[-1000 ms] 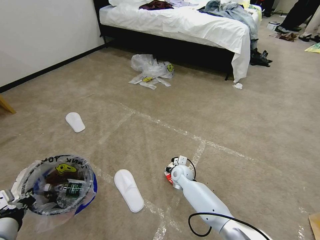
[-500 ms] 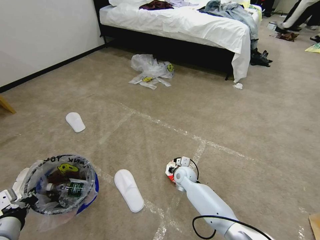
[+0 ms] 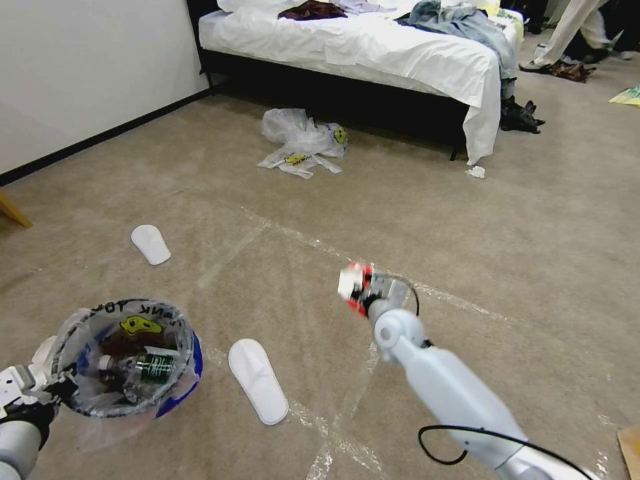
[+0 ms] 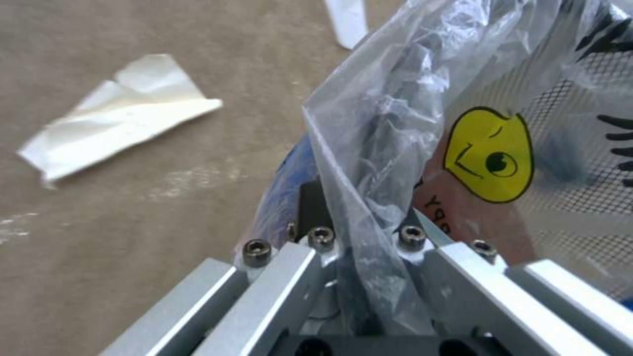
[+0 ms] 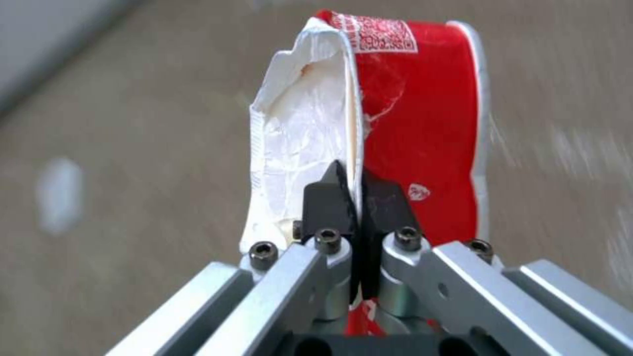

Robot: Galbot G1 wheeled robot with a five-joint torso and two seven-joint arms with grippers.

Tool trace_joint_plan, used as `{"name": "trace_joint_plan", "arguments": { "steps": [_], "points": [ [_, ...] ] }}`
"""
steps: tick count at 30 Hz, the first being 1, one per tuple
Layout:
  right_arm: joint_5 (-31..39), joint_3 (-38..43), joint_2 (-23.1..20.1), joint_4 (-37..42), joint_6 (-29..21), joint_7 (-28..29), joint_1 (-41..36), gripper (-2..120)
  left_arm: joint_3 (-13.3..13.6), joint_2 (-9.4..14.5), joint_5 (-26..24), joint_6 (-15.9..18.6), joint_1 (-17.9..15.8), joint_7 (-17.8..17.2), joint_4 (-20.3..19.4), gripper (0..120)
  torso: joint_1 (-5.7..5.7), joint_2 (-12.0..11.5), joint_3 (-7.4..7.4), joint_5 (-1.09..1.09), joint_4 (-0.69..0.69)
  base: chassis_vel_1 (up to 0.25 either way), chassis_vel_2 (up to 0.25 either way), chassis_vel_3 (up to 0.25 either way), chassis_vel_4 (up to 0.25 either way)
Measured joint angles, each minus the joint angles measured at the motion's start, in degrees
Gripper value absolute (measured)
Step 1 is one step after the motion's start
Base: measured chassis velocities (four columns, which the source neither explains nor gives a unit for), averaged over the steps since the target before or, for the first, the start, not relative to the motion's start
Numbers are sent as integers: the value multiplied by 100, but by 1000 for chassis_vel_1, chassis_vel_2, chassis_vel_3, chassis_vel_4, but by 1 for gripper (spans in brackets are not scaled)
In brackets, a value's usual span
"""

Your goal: Pick up the trash bin and place the garbage on the floor into it.

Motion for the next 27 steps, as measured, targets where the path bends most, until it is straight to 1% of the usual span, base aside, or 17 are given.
{"name": "trace_joint_plan", "arguments": {
  "steps": [1, 2, 3, 4, 5, 7, 8, 9, 10, 13, 17, 19, 20, 22, 23, 26, 27],
  "points": [
    [3, -36, -151, 225, 151, -171, 122, 0, 57, 47, -139, 35, -16, -47, -57, 1, 0, 0, 0, 0, -1, 0, 0, 0, 0],
    [3, -36, -151, 225, 151, -171, 122, 0, 57, 47, -139, 35, -16, -47, -57, 1, 0, 0, 0, 0, -1, 0, 0, 0, 0],
    [15, -91, -338, 483, 298, -393, 260, 0, 138, 82, -202, 57, -34, -78, -107, 1, 0, 0, 1, 1, -2, 0, 0, 0, 0],
    [15, -91, -338, 483, 298, -393, 260, 0, 138, 82, -202, 57, -34, -78, -107, 1, 0, 0, 1, 1, -2, 0, 0, 0, 0],
    [34, -125, -457, 665, 375, -521, 347, 0, 188, 96, -225, 70, -45, -92, -133, 1, 0, 0, 0, 1, -3, 0, 0, 0, 0],
    [117, -301, -848, 1293, 601, -894, 610, 0, 330, 123, -272, 100, -66, -120, -206, 1, 0, 0, 0, -1, -3, 0, 0, 0, 0],
    [117, -301, -848, 1293, 601, -894, 610, 0, 330, 123, -272, 100, -66, -120, -206, 1, 0, 0, 0, -1, -3, 0, 0, 0, 0],
    [215, -442, -1046, 1666, 704, -1071, 772, 0, 381, 133, -296, 112, -70, -135, -232, 1, 0, 0, 0, 0, -3, 0, 0, 0, 0],
    [215, -442, -1046, 1666, 704, -1071, 772, 0, 381, 133, -296, 112, -70, -135, -232, 1, 0, 0, 0, 0, -3, 0, 0, 0, 0],
    [615, -915, -1273, 2325, 981, -1396, 1253, 0, 470, 177, -345, 123, -62, -148, -263, 1, 0, 0, 0, -1, -3, 0, 0, 0, 0],
    [938, -1232, -1254, 2546, 1108, -1505, 1615, 0, 500, 194, -344, 125, -63, -151, -270, 1, 0, 0, 0, 0, -2, 0, 0, 0, 0],
    [1389, -1645, -1130, 2723, 1185, -1550, 2131, 0, 536, 200, -337, 129, -65, -151, -279, 1, 0, 0, -1, -3, 0, 0, 0, 0, 0],
    [1389, -1645, -1130, 2723, 1185, -1550, 2131, 0, 536, 200, -337, 129, -65, -151, -279, 1, 0, 0, -1, -3, 0, 0, 0, 0, 0],
    [1692, -2214, -942, 2827, 1175, -1496, 2543, 0, 566, 199, -317, 130, -63, -153, -285, 1, 0, 0, 0, -2, -1, 0, 0, 0, 0],
    [1692, -2214, -942, 2827, 1175, -1496, 2543, 0, 566, 199, -317, 130, -63, -153, -285, 1, 0, 0, 0, -2, -1, 0, 0, 0, 0],
    [1813, -2649, -792, 2861, 1086, -1364, 2748, 0, 582, 199, -307, 133, -59, -153, -293, 1, 0, 0, 0, -2, -1, 0, 0, 0, 0],
    [1826, -2921, -718, 2858, 990, -1271, 2845, 0, 586, 204, -299, 134, -59, -153, -294, 1, 0, 1, -1, -2, -2, 0, 0, 0, 0]
  ]
}}
